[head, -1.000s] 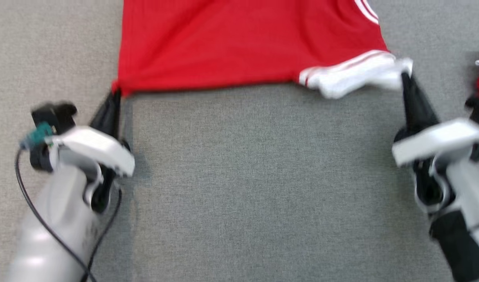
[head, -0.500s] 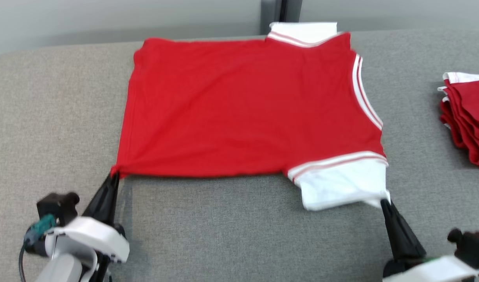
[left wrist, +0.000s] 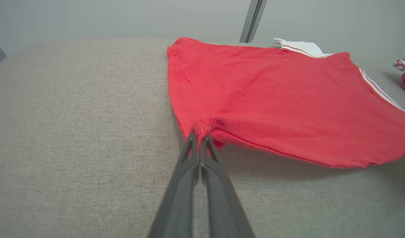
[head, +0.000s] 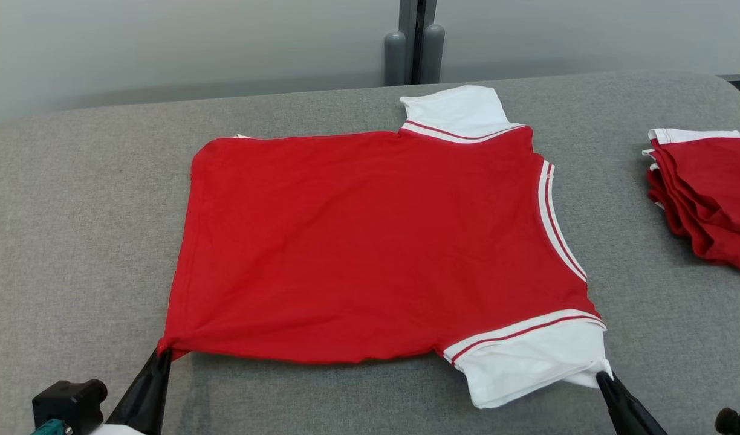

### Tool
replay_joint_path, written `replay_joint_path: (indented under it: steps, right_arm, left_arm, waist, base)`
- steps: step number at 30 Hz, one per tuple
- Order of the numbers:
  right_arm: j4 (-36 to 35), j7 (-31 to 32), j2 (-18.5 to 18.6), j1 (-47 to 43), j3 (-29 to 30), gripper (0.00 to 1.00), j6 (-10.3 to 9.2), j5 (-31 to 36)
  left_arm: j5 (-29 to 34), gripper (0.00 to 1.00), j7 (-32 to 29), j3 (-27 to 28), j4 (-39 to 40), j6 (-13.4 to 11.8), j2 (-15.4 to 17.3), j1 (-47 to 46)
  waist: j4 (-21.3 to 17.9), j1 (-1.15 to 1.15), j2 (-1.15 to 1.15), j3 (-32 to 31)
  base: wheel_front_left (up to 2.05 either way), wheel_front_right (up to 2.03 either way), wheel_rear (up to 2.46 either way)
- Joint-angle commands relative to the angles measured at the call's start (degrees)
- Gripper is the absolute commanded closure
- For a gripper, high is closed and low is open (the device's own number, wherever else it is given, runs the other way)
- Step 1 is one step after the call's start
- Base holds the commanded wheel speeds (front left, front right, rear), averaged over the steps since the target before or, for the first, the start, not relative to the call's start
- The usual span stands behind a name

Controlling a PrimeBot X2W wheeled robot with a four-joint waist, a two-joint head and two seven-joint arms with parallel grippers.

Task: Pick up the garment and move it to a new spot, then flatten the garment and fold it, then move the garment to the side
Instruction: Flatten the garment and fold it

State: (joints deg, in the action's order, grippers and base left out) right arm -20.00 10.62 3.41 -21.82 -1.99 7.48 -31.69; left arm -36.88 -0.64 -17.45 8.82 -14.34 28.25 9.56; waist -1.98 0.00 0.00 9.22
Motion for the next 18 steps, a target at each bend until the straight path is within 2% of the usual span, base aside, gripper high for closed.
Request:
replay_joint_path:
  steps: [1, 4, 9, 18]
  right_arm:
    - [-1.21, 0.85, -0.16, -0.43, 0.72, 1.0, 0.04, 0.44]
    - [-2.02, 1.67, -0.29, 0.19, 1.03, 1.0, 0.04, 0.78]
    - [-1.26, 1.95, 0.25, 6.11, 0.41, 1.0, 0.04, 1.72]
    - [7.07, -2.32, 5.74, 21.61, -2.26, 1.0, 0.04, 1.74]
  left_arm:
    - [0.55, 1.0, -0.83, 0.54, 2.3, -1.14, 0.89, 1.11]
    - [0.65, 1.0, -1.99, 0.69, 4.5, -2.01, 1.51, 1.96]
    - [0.38, 1.0, -3.79, 0.83, 6.8, -3.16, 2.05, 1.35]
    - [0.9, 1.0, -5.41, 0.75, 4.91, -0.96, 3.32, -6.2]
  waist:
    - [0.11, 0.0, 0.0, 0.0]
    - [0.27, 0.0, 0.0, 0.14]
    - [0.32, 0.0, 0.0, 1.67]
    - [1.02, 0.0, 0.0, 7.0]
  base:
    - [0.0, 0.0, 0.0]
    - [0.0, 0.0, 0.0]
    - [0.0, 0.0, 0.0]
    - [0.0, 0.0, 0.0]
